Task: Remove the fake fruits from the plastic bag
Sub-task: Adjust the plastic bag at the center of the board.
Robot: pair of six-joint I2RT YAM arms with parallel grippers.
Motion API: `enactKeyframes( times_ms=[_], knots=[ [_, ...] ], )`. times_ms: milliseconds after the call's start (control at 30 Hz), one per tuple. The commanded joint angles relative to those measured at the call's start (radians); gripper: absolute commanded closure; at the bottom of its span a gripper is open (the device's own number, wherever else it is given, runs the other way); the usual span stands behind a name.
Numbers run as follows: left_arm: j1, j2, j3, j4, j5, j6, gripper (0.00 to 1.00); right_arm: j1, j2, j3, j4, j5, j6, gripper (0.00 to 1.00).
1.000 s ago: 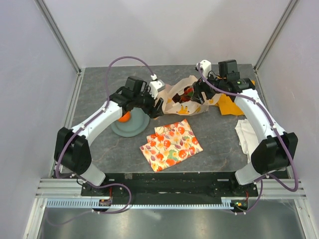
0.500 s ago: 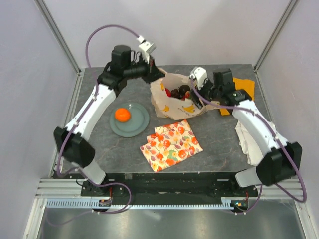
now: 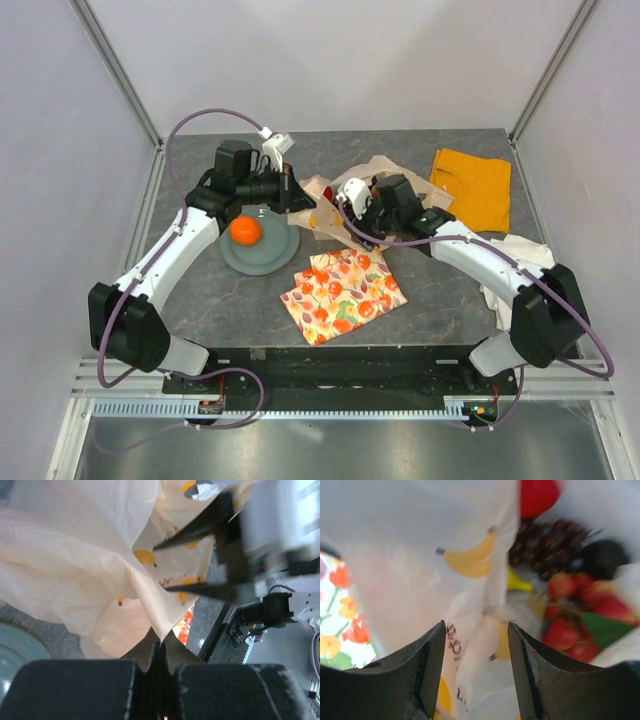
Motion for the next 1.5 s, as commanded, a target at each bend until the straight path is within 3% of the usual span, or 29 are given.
enactKeyframes(
  times_ms=[0,167,333,667,933,1067,1200,1300,1467],
  knots=[
    [0.083,-0.032,0.010,0.090,0.013,-0.125,0.98,0.042,0.018,-0.070,-0.027,0.113,0.027,0.42],
    [0.164,-0.060,-0.007,0.101,0.036,-0.154,0.98,0.055,-0.091,-0.120,-0.278,-0.173,-0.054,0.51],
    [0.188,-0.095,-0.048,0.062,0.098,-0.152,0.99,0.053,-0.107,-0.039,-0.388,-0.171,-0.115,0.54],
    [0.188,-0.120,-0.141,0.042,0.345,-0.145,0.98,0.055,0.182,0.313,-0.213,-0.131,-0.022,0.53],
    [0.218,-0.120,-0.065,0.082,0.341,-0.220,0.98,0.055,0.439,0.423,-0.104,0.052,0.063,0.60],
    [0.218,-0.103,-0.071,0.063,0.239,-0.178,0.98,0.055,0.533,0.556,-0.091,0.086,0.116,0.48],
    [0.220,-0.080,-0.079,0.009,0.208,-0.088,0.98,0.053,0.591,0.648,-0.090,0.113,0.155,0.29],
    [0.220,-0.074,-0.097,-0.011,0.198,-0.056,0.98,0.050,0.621,0.697,-0.090,0.110,0.190,0.25],
    [0.221,-0.083,-0.105,-0.036,0.299,-0.068,0.98,0.041,0.667,0.749,-0.097,0.092,0.280,0.25]
  ],
)
